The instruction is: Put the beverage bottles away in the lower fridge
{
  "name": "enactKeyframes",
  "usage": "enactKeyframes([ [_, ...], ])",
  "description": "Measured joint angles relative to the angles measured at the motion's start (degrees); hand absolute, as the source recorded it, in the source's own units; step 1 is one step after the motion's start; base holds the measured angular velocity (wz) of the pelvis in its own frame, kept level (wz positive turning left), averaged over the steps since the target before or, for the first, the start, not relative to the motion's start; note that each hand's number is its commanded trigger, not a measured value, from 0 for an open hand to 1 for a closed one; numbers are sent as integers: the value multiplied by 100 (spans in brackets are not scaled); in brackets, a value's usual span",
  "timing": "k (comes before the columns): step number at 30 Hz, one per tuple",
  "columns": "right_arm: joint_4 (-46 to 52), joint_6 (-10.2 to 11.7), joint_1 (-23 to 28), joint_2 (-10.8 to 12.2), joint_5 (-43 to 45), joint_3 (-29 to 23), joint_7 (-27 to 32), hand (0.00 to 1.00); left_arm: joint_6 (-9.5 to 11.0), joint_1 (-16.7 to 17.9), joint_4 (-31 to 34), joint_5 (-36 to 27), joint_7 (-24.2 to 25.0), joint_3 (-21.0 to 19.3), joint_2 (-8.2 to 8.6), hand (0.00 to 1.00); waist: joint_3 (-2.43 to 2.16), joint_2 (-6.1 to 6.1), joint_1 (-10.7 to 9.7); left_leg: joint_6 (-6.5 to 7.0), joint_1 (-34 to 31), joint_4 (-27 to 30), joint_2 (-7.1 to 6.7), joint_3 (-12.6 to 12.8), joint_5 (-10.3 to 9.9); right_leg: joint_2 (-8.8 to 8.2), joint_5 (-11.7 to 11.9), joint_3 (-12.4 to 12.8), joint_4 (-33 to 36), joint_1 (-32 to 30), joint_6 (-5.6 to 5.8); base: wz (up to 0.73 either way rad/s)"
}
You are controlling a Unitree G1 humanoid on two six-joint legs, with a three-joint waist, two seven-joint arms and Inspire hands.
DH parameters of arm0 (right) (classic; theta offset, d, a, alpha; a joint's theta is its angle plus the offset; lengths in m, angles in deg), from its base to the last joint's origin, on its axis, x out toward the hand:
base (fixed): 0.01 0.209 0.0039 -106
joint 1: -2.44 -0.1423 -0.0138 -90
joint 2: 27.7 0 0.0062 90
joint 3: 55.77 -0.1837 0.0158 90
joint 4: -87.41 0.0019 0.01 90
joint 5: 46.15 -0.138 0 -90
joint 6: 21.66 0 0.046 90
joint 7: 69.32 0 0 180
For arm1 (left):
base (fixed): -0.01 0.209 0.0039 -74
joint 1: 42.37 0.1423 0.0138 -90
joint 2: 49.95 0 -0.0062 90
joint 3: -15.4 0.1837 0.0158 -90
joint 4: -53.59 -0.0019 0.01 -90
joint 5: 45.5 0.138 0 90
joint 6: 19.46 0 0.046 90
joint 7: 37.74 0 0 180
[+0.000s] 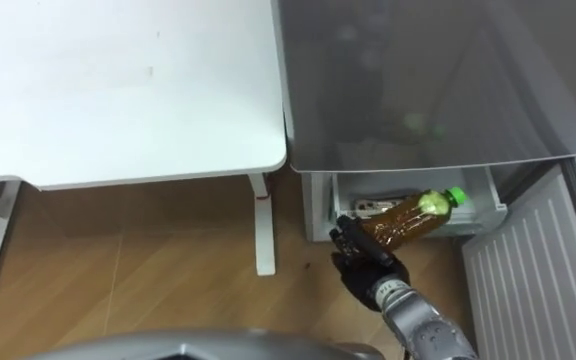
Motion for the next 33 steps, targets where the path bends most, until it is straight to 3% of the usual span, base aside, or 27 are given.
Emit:
enactKeyframes([
  [8,8,200,-1,28,-815,-58,277,100,24,14,17,1,240,-4,-13,0,8,-110,48,1,39,17,0,22,-1,-3,-3,46,-7,31,5,-2],
  [19,8,751,-1,155,-1397,-360,470,100,228,93,267,118,408,-12,-17,0,20,13,55,3,-28,80,-4,-23,-2,-9,-14,-18,-6,12,18,2],
  [26,3,774,-63,150,-1582,-430,469,100,247,101,261,109,501,-19,-14,0,14,27,70,2,-177,103,-18,-119,0,-9,-14,-103,-7,-78,17,7],
  [33,-161,748,-820,166,-1771,-1030,595,100,251,-2,237,101,494,-139,-34,0,32,3,36,17,-471,108,-46,-195,44,-34,-12,-157,88,-369,15,4],
])
